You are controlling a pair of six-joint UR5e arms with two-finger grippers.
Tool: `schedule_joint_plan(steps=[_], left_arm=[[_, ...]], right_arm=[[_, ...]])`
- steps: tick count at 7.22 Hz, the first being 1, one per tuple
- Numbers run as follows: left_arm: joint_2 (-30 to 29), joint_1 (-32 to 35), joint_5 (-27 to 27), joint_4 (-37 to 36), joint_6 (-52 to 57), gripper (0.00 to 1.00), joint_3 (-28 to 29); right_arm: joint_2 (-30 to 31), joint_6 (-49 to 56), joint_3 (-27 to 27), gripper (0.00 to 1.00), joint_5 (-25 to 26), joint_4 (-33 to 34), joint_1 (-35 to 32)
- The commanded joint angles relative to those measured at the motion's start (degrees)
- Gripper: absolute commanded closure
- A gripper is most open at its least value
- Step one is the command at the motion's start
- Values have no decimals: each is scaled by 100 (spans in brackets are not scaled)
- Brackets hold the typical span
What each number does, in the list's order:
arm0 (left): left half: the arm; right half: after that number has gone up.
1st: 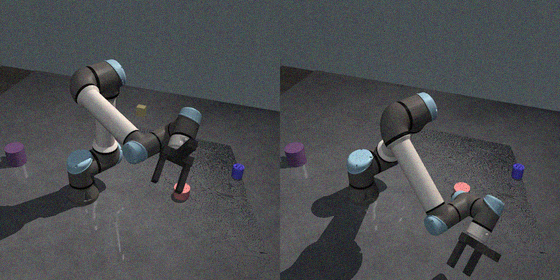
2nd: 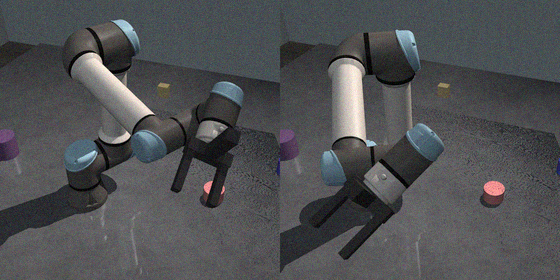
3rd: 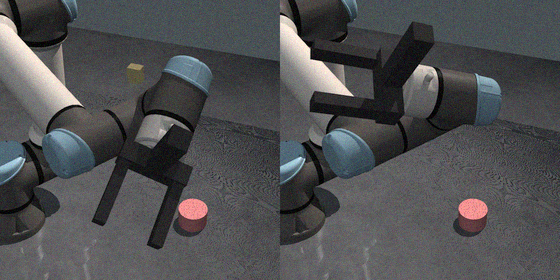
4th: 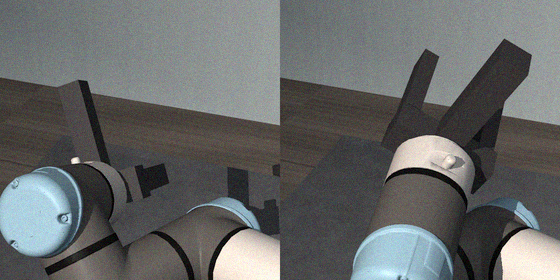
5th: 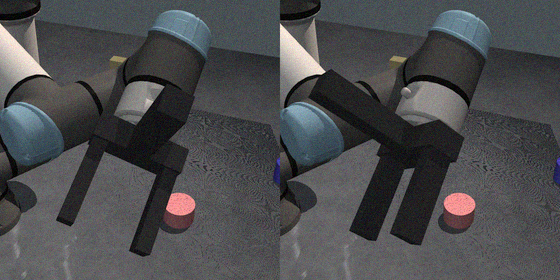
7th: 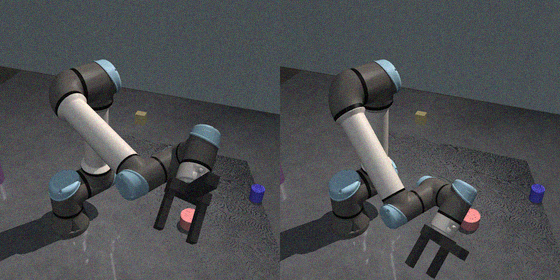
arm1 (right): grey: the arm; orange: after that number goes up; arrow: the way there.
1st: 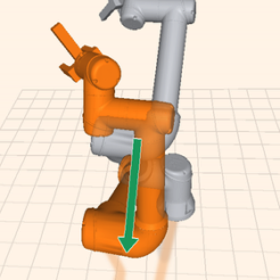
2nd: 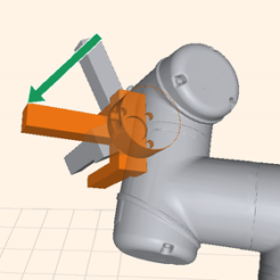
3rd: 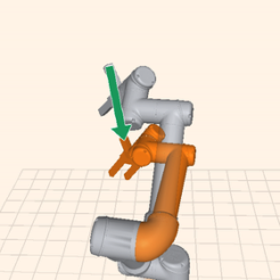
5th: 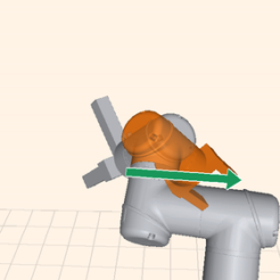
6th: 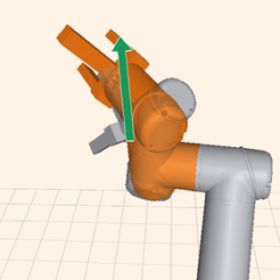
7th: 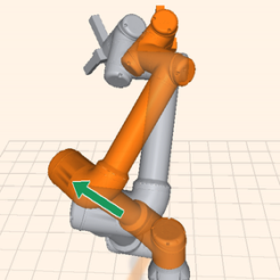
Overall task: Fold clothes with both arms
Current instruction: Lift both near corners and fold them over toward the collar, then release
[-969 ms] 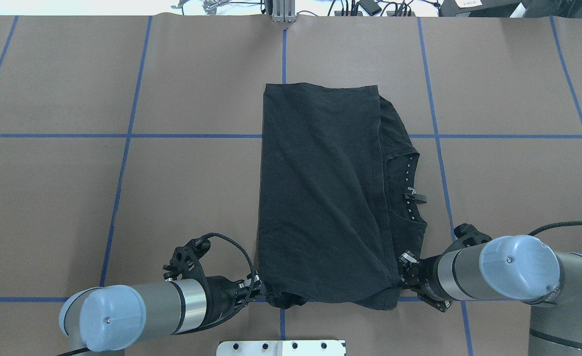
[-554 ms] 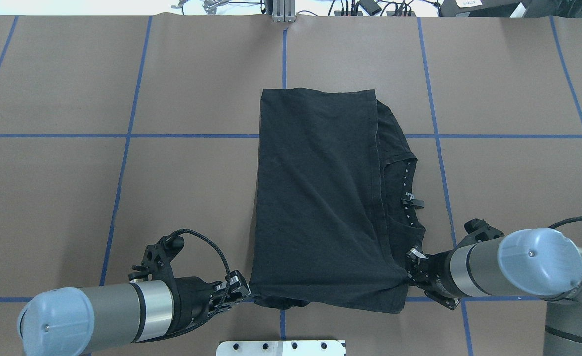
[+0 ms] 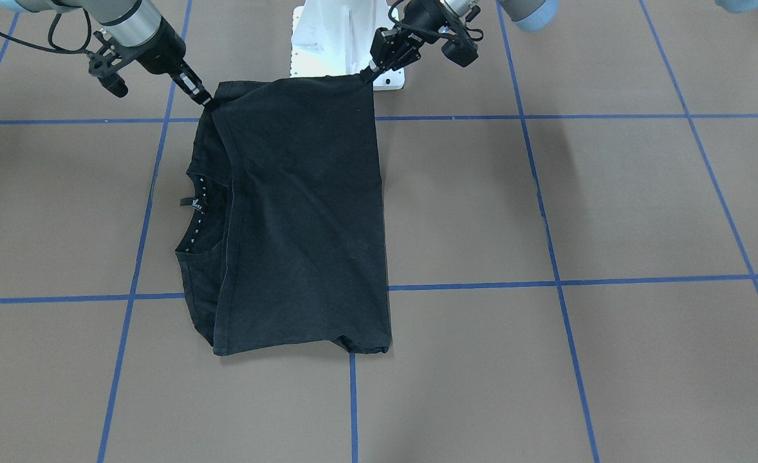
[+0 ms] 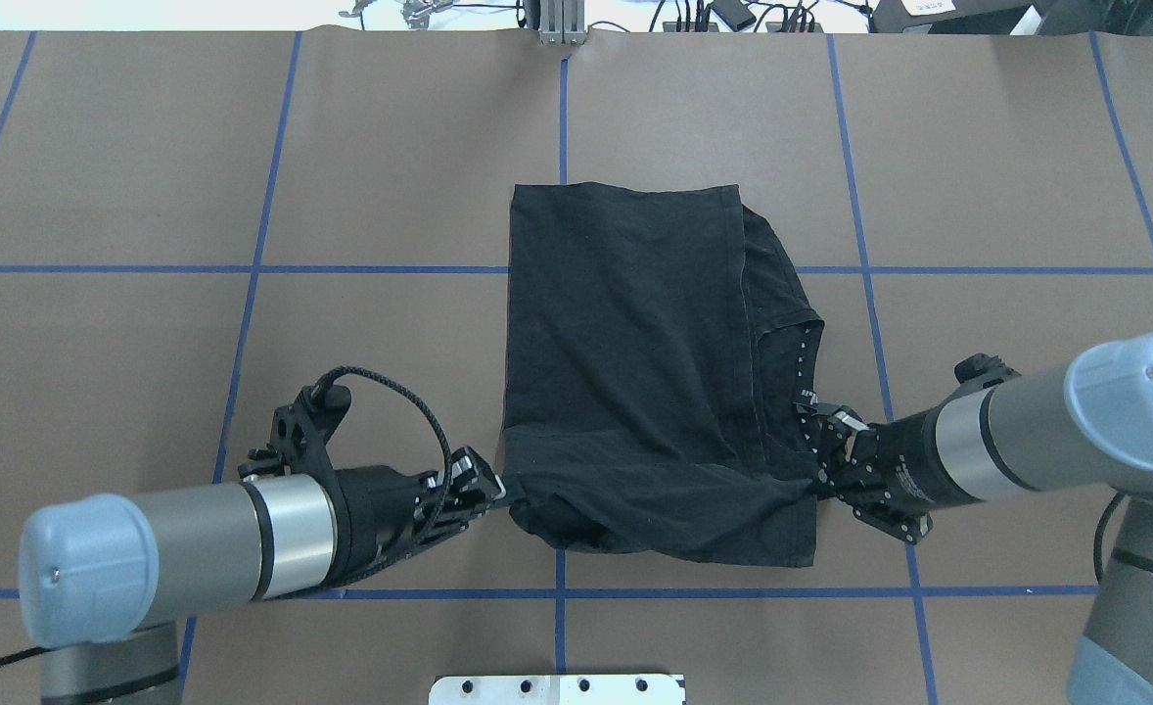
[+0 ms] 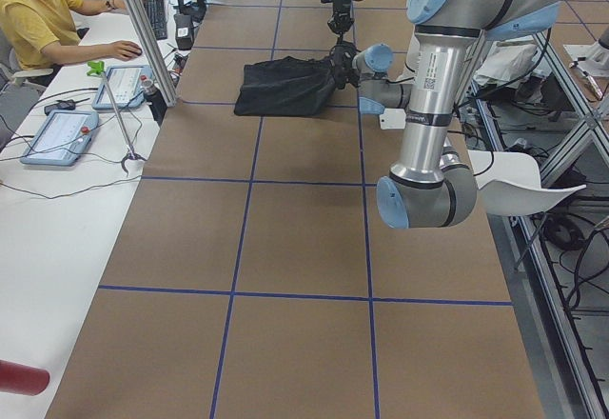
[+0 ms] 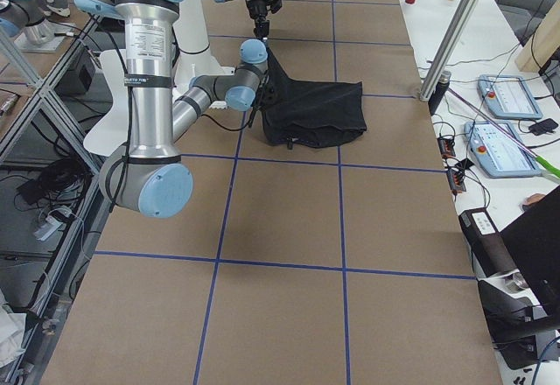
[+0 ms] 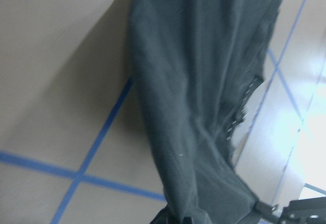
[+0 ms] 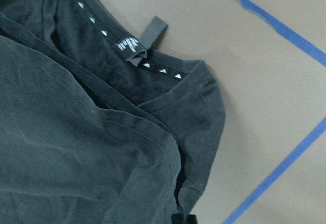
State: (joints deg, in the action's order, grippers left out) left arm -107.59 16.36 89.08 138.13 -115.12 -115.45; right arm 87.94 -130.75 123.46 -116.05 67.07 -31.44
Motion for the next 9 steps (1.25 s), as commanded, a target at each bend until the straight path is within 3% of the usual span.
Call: schedule_joint_plan(steps=[1, 4, 6, 7, 8, 9], left_arm=[[-838, 1074, 590, -5, 33, 100, 1132], [-1439, 1877, 776, 83, 278, 100, 2418], [-2253, 2177, 769, 275, 411, 100, 3750], [-2728, 2361, 769, 790, 594, 1, 4846], [-2915, 2545, 751, 960, 1066, 0, 5327], [-2926, 2791, 803, 953, 1245, 0, 5358]], right_arm=[[-1002, 188, -1177, 100, -784, 8, -1123], [-2268, 925, -2908, 100, -946, 26, -1838], [-3042, 1873, -4349, 100, -841, -27, -1980], [-3594, 2400, -5270, 1, -675, -88, -2032], [-3835, 2509, -5514, 0, -360, -71, -2024], [-3863, 2737, -5517, 0, -314, -80, -2120]])
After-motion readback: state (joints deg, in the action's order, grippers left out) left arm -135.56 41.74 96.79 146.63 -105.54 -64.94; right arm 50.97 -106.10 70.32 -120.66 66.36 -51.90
